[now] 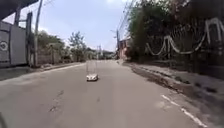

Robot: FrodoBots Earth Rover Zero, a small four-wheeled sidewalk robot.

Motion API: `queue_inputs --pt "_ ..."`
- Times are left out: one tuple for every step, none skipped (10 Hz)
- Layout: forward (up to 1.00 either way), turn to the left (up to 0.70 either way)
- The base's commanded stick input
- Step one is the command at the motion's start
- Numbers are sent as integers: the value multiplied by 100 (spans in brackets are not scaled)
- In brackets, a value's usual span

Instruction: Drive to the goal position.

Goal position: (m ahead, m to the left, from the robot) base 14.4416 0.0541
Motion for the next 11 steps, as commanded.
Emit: queue_inputs --pt "100 0" --pt "100 0" --pt "100 0" --pt "100 0" --pt "100 0" --pt "100 0" --pt "100 0" --pt "100 0" --pt "100 0" --pt "100 0" --pt "100 0"
